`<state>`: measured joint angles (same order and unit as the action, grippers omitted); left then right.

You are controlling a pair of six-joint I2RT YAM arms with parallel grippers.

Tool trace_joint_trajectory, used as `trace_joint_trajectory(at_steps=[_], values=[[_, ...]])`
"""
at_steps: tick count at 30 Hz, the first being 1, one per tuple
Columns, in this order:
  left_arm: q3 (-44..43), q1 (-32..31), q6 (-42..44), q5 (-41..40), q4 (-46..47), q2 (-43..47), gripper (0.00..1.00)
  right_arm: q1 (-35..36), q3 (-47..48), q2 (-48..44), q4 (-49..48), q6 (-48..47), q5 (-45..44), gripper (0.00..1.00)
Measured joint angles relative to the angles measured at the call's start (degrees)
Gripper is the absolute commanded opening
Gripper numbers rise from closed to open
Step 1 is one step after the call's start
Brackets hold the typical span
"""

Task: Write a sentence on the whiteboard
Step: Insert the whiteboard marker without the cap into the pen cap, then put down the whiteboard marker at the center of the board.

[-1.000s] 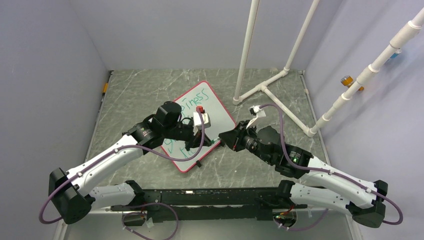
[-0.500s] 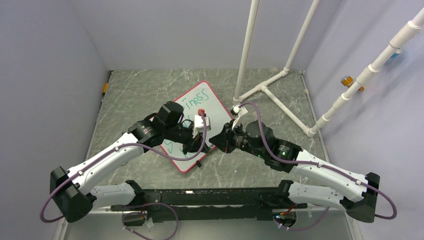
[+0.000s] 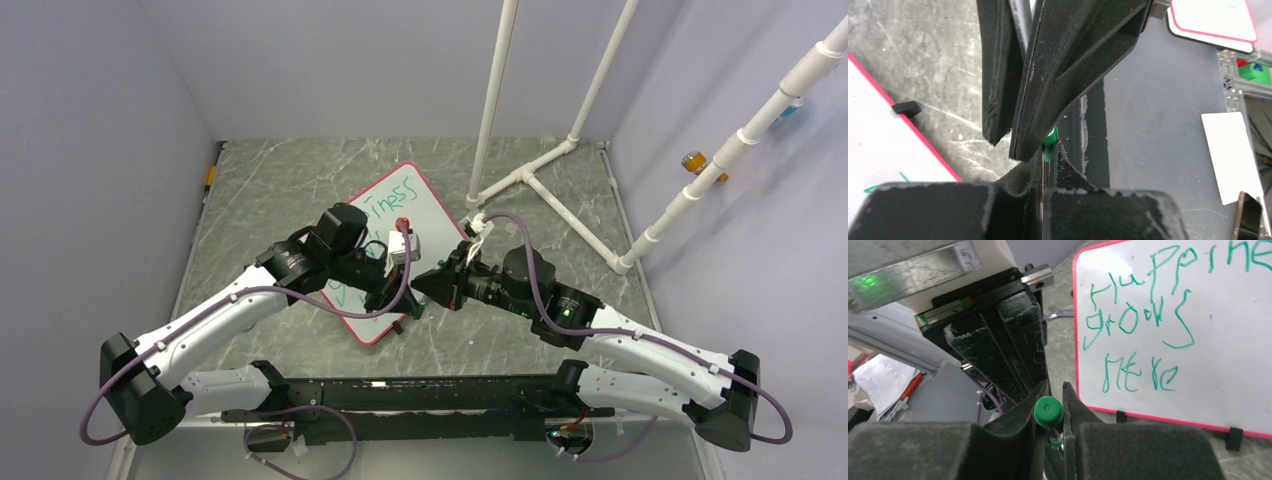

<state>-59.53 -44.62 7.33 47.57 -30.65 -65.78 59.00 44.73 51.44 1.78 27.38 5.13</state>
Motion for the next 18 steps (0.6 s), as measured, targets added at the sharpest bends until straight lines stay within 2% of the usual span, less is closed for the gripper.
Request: trace_joint_trajectory(at_steps=[5, 10, 12, 15, 18], values=[[-0.2, -0.09, -1.16, 3.67, 0.79, 0.0, 0.0, -0.07, -1.79, -0.79, -4.83, -0.2, 2.69, 0.0], [-0.98, -0.28, -0.98, 3.02, 0.79, -0.04, 0.2, -0.09, -2.05, -1.62, -5.33, 0.31, 1.38, 0.0], [-1.05, -0.37, -0.76, 1.66, 0.92, -0.04, 0.31, -0.09, -1.86, -1.62, -4.55, 1.16, -0.24, 0.0], [-1.25, -0.39, -0.44, -1.53, 1.68, 0.42, 0.51, -0.02, -1.18, -1.09, -0.26, 2.93, -3.87, 0.0], [-1.25, -0.42, 0.17, -5.73, 2.67, 1.51, 0.63, 0.11, -0.37, -0.5, 5.16, 5.27, -7.41, 0.0]])
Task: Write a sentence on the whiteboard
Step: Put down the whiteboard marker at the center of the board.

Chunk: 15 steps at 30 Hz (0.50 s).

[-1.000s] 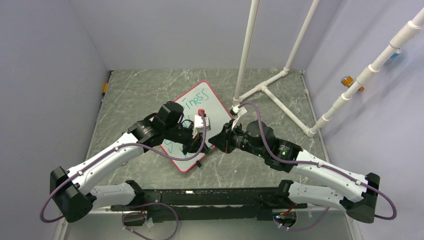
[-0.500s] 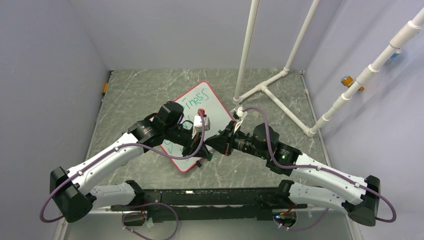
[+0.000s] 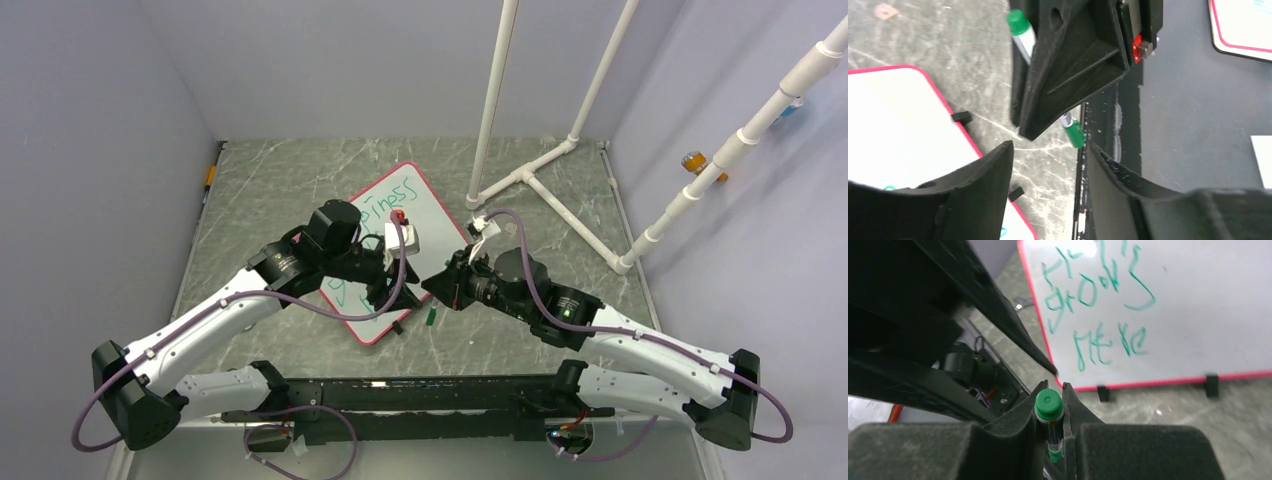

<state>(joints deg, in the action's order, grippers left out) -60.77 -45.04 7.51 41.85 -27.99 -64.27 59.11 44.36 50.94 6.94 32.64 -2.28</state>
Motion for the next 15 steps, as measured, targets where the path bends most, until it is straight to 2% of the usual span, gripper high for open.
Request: trace_joint_trajectory(at_steps=[1, 4, 10, 15], values=[[0.0, 0.0, 0.2, -1.75, 0.46, 0.39, 0.69, 0.17, 0.24, 0.09, 1.99, 0.96, -1.29, 0.0], [0.0, 0.07, 0.61, -6.27, 0.72, 1.31, 0.97, 0.44, 1.2, 0.07, 8.55, 4.7, -6.82, 0.0], [2.05, 0.24, 0.13, -17.2, 1.01, 4.63, 0.99, 0.33, 2.51, 0.13, 20.09, 15.8, -18.95, 0.0], [5.31, 0.44, -1.4, -28.0, 1.57, 8.61, 0.99, -1.33, 1.81, 2.6, 25.73, 24.61, -23.58, 0.0]])
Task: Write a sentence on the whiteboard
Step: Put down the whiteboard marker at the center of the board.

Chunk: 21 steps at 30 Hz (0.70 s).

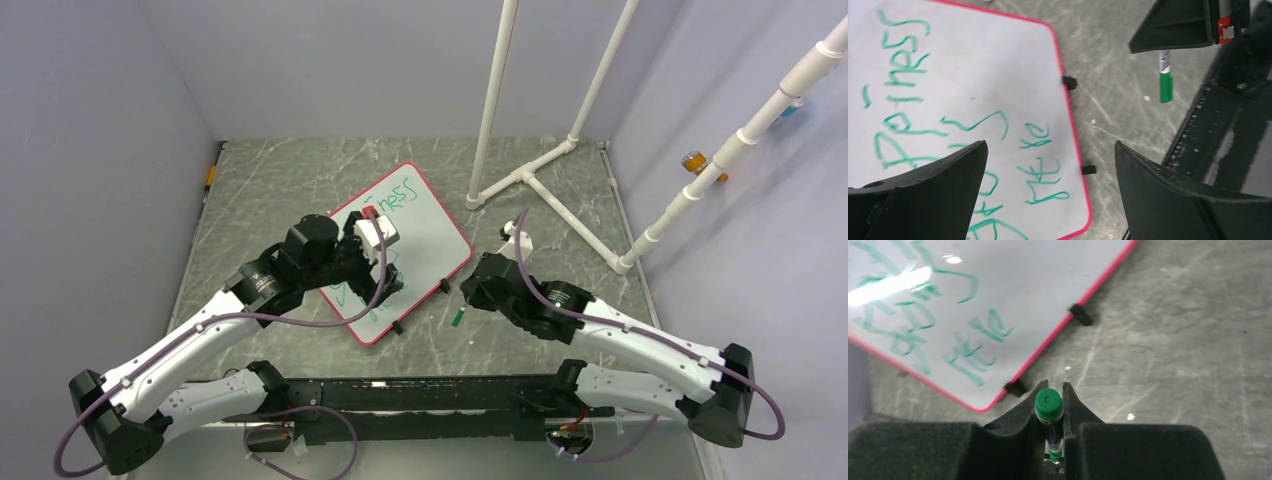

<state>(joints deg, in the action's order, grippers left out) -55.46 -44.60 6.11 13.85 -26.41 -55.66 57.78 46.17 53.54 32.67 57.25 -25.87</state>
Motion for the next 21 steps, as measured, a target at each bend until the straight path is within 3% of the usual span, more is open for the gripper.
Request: trace_joint_trajectory(at_steps=[10, 21], values=[[7.72, 0.04, -3.85, -18.67, 3.08, 7.23, 0.99, -11.02, -5.14, 12.24, 0.39, 4.74, 2.38, 0.01], [8.0, 0.07, -4.44, -23.93, 3.52, 9.16, 0.99, -16.52, -8.48, 21.11, -7.5, 2.75, 7.43, 0.17]])
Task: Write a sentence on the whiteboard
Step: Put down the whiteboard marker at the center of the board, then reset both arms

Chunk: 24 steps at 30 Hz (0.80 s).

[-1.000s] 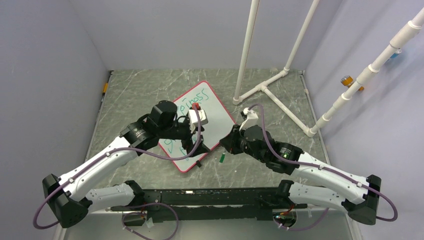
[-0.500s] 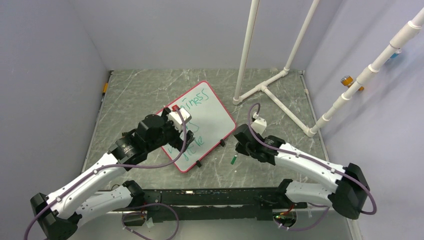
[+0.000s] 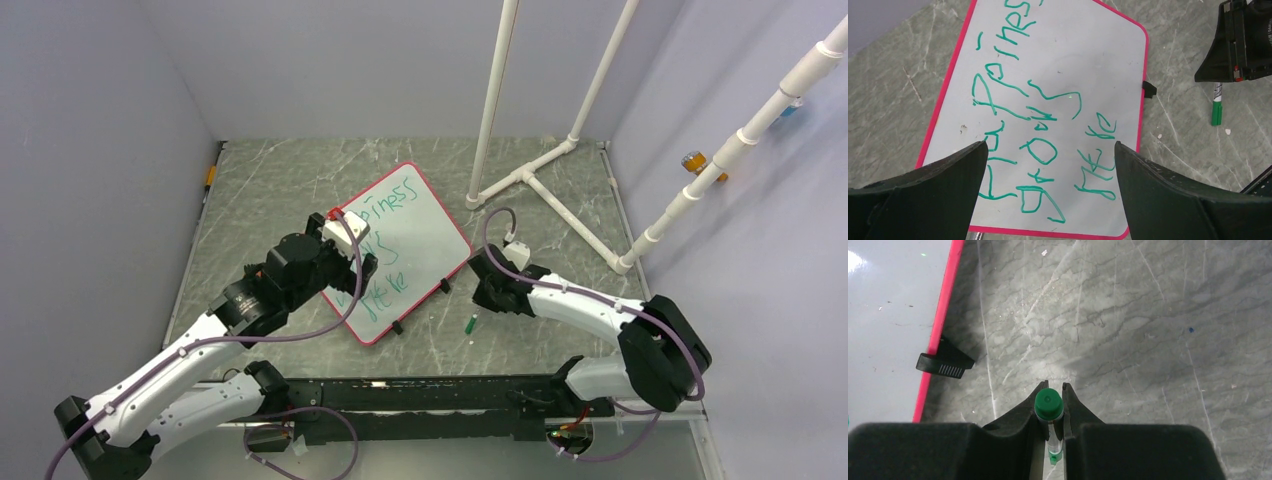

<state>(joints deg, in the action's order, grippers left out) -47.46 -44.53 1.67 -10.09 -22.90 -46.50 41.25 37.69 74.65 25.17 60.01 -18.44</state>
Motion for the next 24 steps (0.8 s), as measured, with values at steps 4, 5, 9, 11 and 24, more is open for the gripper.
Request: trace_joint_trajectory(at_steps=[4, 5, 9, 11, 24], values=[[0.15, 0.0, 0.04, -0.33, 0.09, 0.81, 0.99, -1.55, -0.17, 0.98, -1.36, -0.76, 0.98, 0.29], [0.22, 0.0, 0.07, -0.33, 0.13, 0.85, 0.99, -1.84, -0.2, 1.05, -1.55, -1.01, 0.98, 0.33], [0.42, -0.02, 0.2, -0.46, 0.42, 0.96, 0.99, -3.17, -0.42, 1.09, -1.97, -2.05, 0.96, 0.5], [0.66, 0.0, 0.2, -0.63, 0.72, 1.2, 0.99, -3.52, -0.44, 1.03, -1.88, -2.54, 0.83, 0.59], [2.01, -0.02, 0.0, -4.81, 1.25, 3.21, 0.99, -4.0, -0.07, -14.62, 2.27, -11.76, 0.7, 1.0]])
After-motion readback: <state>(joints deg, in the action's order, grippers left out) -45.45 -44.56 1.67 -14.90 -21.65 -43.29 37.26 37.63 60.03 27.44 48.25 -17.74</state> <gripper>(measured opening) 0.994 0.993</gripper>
